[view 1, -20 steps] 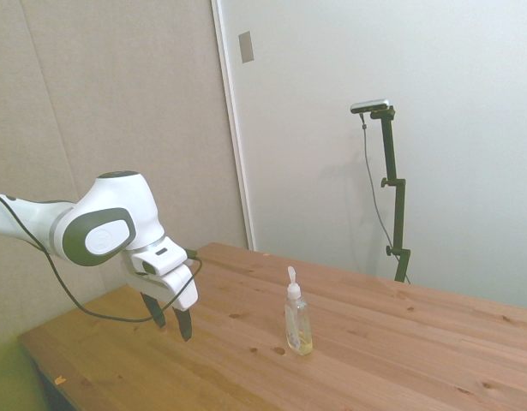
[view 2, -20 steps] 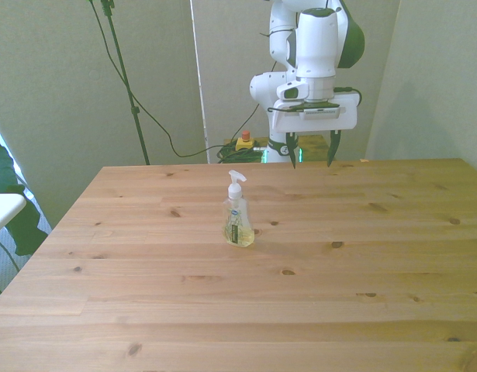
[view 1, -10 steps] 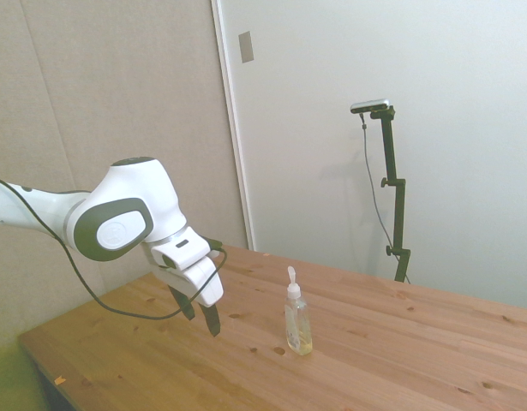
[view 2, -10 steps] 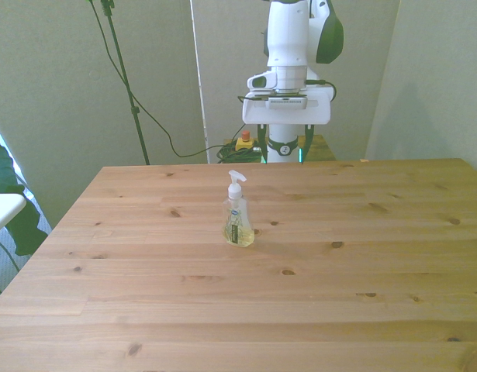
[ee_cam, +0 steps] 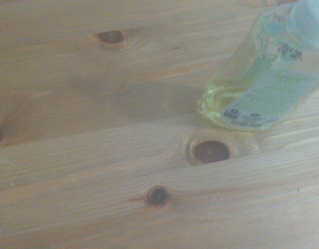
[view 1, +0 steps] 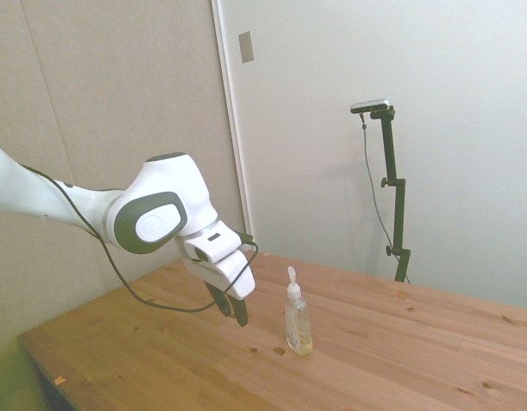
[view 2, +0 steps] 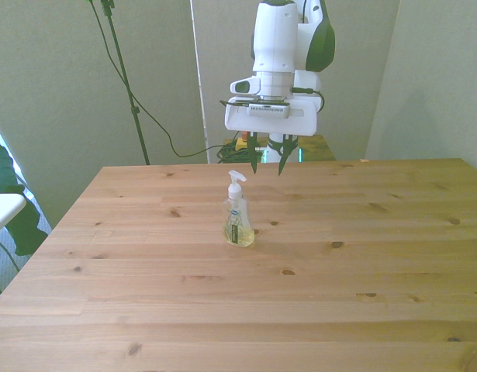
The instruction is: Knock down the sanitizer
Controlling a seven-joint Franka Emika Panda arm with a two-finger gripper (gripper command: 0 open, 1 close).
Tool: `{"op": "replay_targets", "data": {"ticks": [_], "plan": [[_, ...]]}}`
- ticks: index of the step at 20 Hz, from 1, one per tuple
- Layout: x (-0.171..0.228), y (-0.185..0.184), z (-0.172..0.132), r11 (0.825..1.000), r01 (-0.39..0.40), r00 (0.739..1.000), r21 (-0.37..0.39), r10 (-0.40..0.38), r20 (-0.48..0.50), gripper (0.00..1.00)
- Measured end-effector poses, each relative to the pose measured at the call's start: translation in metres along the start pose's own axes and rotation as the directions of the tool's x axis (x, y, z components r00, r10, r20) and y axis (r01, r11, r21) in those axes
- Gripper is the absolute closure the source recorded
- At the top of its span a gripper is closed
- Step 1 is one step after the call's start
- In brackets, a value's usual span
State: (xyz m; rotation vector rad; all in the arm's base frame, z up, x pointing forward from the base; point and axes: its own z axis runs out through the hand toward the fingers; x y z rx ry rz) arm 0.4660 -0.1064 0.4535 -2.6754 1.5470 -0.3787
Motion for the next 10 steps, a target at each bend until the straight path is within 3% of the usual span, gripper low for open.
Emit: {"op": "replay_targets", "data": {"ticks": [10], "plan": [[0.039,-0.011,0.019,0.998,-0.057,0.998,-0.027,0.057,-0.018,1.00]]}}
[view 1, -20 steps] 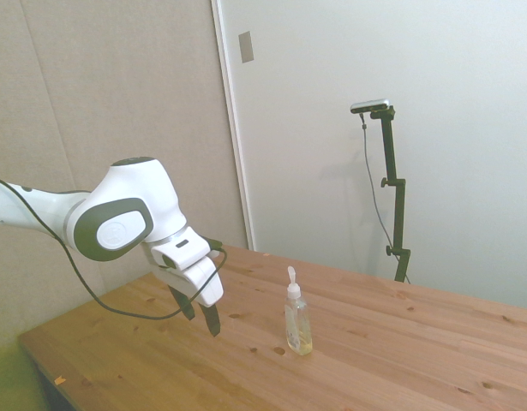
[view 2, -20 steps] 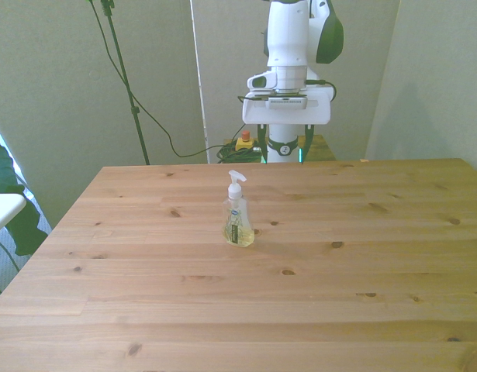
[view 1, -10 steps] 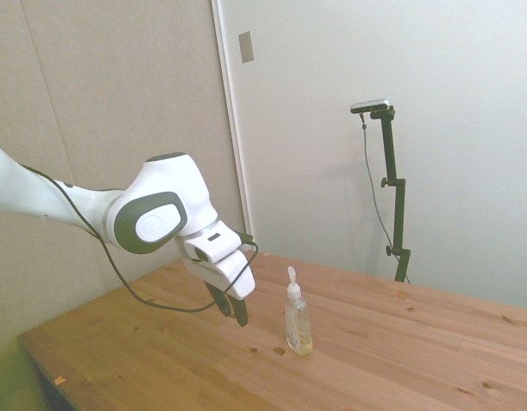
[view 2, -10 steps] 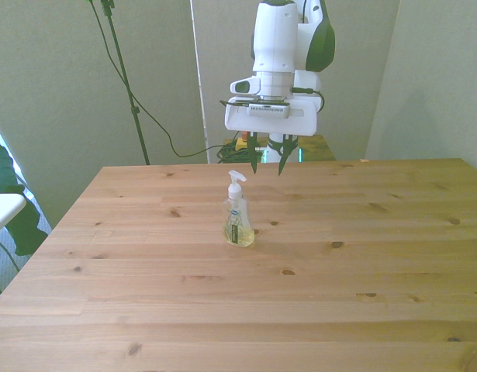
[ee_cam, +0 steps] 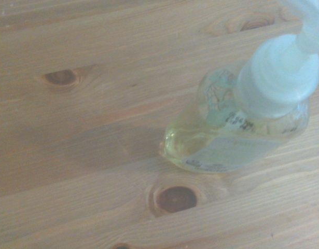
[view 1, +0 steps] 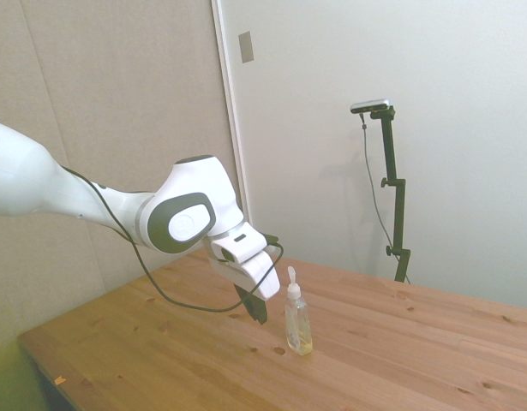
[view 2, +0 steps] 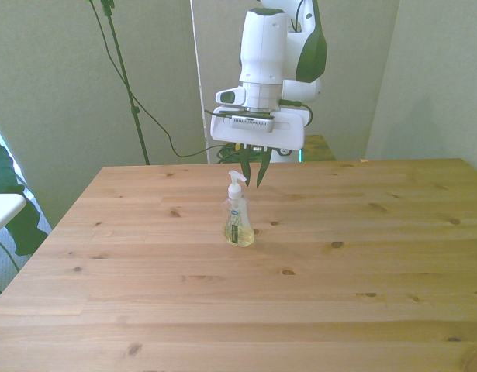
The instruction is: Knock down the sanitizer
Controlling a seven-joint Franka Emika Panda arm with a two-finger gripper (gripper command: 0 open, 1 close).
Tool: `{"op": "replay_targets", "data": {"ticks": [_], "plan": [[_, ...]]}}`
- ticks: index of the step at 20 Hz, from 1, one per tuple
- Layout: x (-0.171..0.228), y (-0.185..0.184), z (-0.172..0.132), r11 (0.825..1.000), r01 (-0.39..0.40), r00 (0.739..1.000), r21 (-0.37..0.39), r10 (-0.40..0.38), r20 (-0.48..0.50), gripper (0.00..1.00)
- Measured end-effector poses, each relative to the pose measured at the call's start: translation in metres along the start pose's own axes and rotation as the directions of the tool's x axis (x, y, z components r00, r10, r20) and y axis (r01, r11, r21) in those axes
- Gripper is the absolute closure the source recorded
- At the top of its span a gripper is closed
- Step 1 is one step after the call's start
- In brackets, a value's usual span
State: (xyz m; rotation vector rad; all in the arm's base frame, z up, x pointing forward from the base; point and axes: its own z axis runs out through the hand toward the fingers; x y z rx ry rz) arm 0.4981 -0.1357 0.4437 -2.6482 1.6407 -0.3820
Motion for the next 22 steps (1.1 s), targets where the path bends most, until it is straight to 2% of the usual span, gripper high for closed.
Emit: {"op": "replay_targets", "data": {"ticks": [11,22], "plan": [[0.040,-0.018,0.024,0.998,-0.054,0.998,-0.012,0.054,-0.012,1.00],[0.090,-0.069,0.042,0.992,-0.117,0.993,0.041,0.118,-0.020,1.00]]}}
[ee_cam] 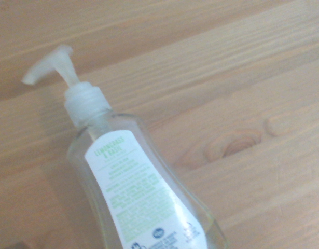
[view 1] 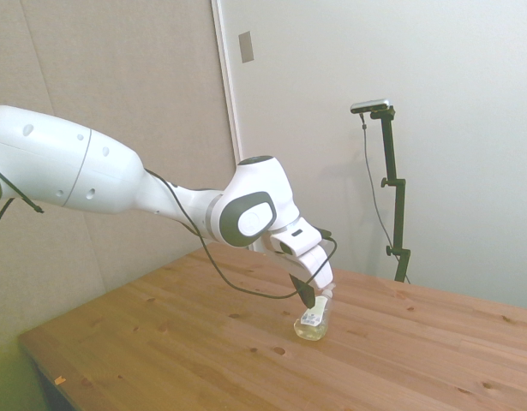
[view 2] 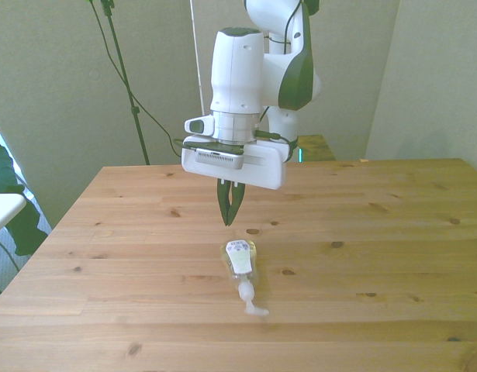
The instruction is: Knock down the sanitizer
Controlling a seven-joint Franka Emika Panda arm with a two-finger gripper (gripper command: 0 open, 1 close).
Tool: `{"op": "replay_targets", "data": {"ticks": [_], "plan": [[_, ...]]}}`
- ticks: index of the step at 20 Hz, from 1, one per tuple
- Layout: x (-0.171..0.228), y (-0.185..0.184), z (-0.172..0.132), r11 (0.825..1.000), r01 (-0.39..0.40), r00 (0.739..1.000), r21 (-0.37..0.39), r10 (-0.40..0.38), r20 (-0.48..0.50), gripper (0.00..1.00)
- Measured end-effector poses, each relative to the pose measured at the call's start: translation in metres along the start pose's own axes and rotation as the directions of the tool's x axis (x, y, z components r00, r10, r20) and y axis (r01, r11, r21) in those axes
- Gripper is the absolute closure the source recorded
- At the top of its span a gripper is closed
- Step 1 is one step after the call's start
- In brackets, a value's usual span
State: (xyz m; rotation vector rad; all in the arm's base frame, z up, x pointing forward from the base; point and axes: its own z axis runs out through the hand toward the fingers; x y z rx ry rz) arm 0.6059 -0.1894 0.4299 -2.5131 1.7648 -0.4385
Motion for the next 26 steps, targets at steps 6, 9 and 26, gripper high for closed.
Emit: {"op": "replay_targets", "data": {"ticks": [6,9,26], "plan": [[0.014,-0.024,0.005,0.999,-0.024,1.000,0.038,0.024,0.001,1.00],[0.014,-0.035,0.011,0.999,-0.021,1.000,0.047,0.021,0.002,1.00],[0.001,-0.035,0.006,0.999,0.003,1.000,0.034,-0.003,0.026,0.00]]}}
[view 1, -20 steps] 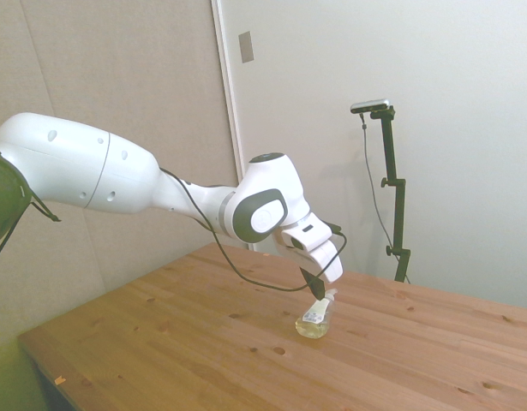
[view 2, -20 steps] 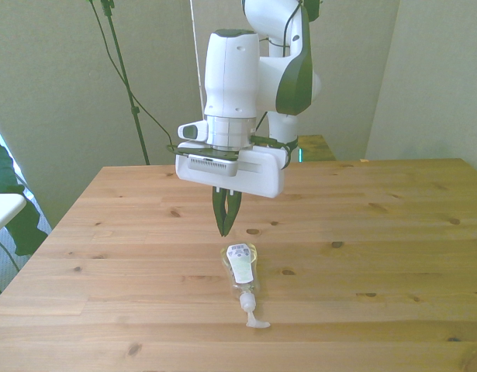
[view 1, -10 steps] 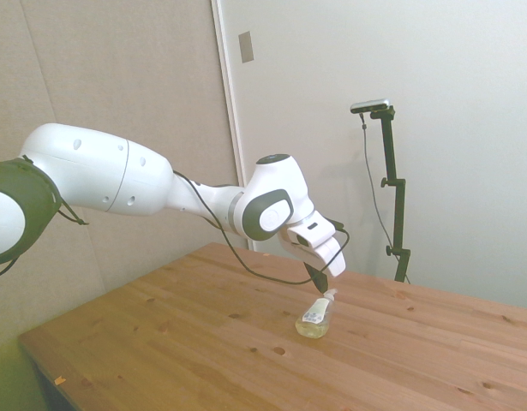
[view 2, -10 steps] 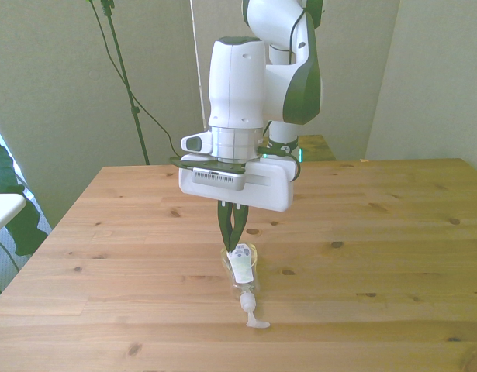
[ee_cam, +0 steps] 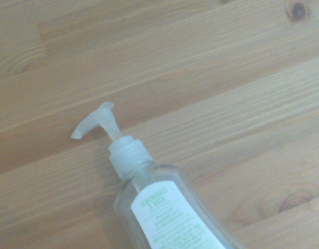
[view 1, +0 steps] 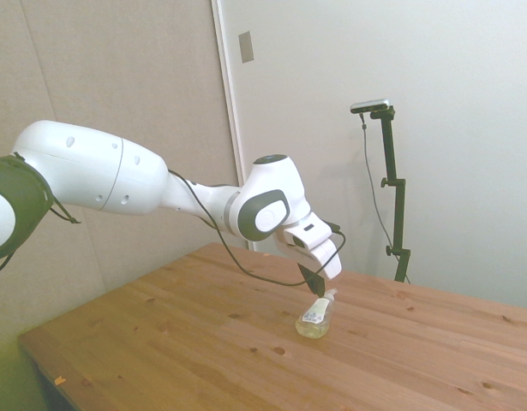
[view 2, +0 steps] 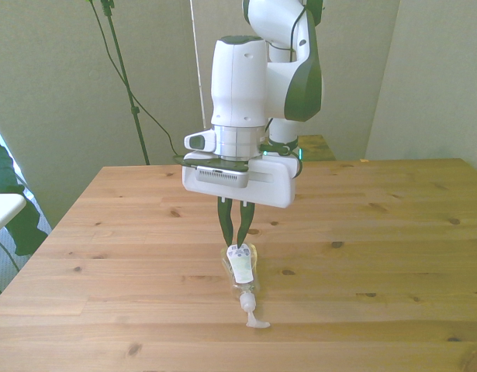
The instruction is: Knock down the sanitizer
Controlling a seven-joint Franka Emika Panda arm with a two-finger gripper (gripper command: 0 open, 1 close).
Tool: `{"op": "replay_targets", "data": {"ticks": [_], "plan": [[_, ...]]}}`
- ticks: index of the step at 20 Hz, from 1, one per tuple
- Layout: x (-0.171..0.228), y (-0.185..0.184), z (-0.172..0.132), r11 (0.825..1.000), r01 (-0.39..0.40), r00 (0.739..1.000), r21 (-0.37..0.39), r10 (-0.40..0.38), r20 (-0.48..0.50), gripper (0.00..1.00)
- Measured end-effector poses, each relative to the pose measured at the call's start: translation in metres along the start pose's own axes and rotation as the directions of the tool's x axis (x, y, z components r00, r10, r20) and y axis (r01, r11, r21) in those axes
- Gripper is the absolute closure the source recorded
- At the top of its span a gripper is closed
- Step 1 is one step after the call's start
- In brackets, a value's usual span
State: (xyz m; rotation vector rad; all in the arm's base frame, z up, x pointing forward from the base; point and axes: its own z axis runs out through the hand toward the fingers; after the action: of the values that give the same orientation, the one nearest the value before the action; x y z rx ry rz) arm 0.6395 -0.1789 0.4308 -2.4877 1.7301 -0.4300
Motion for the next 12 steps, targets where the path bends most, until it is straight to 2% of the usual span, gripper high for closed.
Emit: {"op": "replay_targets", "data": {"ticks": [12], "plan": [[-0.055,0.041,-0.039,0.996,0.091,0.993,-0.010,-0.090,0.070,0.00]]}}
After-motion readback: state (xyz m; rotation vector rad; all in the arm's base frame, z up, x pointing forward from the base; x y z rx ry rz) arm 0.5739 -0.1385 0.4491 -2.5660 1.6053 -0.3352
